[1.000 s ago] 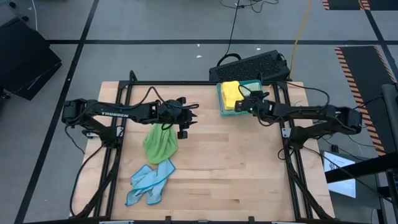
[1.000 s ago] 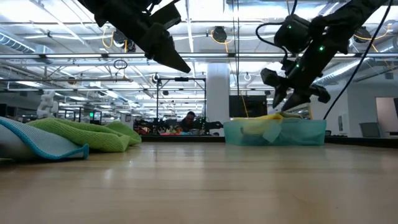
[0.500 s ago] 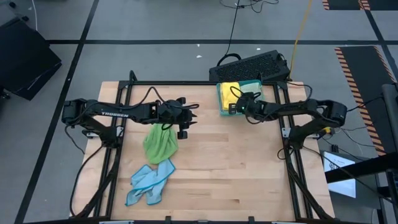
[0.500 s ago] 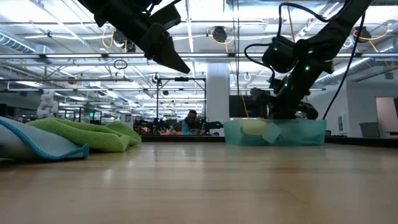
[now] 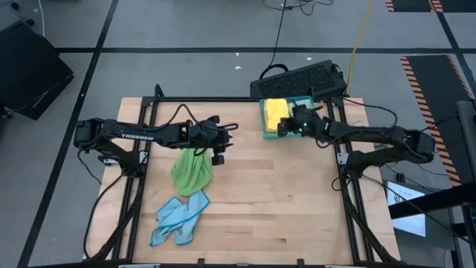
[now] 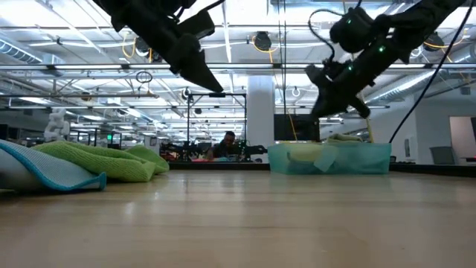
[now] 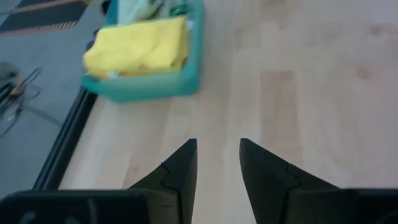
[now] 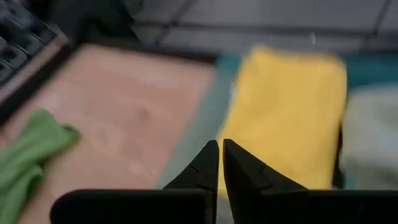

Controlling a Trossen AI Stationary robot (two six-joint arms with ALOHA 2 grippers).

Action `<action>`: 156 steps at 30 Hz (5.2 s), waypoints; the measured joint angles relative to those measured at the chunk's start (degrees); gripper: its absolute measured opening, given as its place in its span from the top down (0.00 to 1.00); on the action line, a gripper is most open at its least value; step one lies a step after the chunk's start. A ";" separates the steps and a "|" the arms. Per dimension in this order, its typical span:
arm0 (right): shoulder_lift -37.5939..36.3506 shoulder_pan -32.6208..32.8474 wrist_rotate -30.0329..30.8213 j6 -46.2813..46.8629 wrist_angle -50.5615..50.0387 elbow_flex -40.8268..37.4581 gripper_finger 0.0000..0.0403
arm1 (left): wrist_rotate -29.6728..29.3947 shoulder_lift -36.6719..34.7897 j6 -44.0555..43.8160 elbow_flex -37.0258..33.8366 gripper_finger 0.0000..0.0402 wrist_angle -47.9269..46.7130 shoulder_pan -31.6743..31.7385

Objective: Fold microfiber towels
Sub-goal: Put the folded yellow microfiber cloth into the bin, then fold the green microfiber cloth

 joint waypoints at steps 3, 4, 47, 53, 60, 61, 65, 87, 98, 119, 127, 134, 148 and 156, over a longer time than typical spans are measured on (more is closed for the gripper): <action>-0.33 -1.93 -0.69 -6.03 6.42 0.19 0.96 | -2.93 0.00 -1.78 0.00 0.70 -1.89 0.00; 0.08 -2.90 -1.69 -7.99 7.36 0.65 0.97 | -3.87 0.00 -2.37 0.00 0.70 -2.31 0.00; 8.90 -14.40 -1.51 -26.63 -6.16 7.54 1.00 | -13.79 0.00 -19.27 0.00 0.70 -0.41 -2.86; 8.00 -14.78 0.24 -22.76 8.23 -1.73 1.00 | -13.89 0.00 -18.86 0.00 0.70 -0.41 -3.65; 14.40 -15.07 -1.11 -20.25 26.23 -4.39 1.00 | -13.91 0.00 -17.35 0.00 0.70 0.77 -3.72; 15.64 -15.12 -1.10 -19.96 28.48 -4.38 1.00 | -13.91 0.00 -17.34 0.00 0.70 0.77 -3.72; 21.89 -15.53 -2.57 -17.95 32.48 -4.28 1.00 | -13.91 0.00 -16.44 0.00 0.70 0.80 -3.74; 20.94 -15.53 -5.92 -14.08 30.49 -1.35 1.00 | -13.91 0.00 -12.83 -0.02 0.70 0.90 -3.69; 23.82 -15.52 -5.80 -14.02 30.65 -1.31 1.00 | -13.87 0.00 -12.86 -0.02 0.70 2.46 -3.72; 7.53 -9.04 -8.93 -20.46 14.63 -1.40 1.00 | -14.72 -0.02 -24.90 -0.02 0.70 -9.08 -7.24; -3.83 0.91 -14.99 -23.00 1.93 -1.40 1.00 | -18.84 -0.02 -41.50 -4.12 0.70 -23.96 -15.19; -4.97 10.06 -11.79 -23.69 -3.70 -1.42 1.00 | -19.80 -0.02 -61.08 -12.38 0.70 -25.56 -21.40; -4.99 20.70 -11.77 -28.57 1.34 -5.43 1.00 | -15.31 -0.02 -84.32 -18.93 0.32 -25.06 -31.74; -4.99 26.19 -11.89 -29.09 18.01 -14.19 1.00 | -20.00 0.00 -81.57 -15.47 0.22 -25.16 -31.54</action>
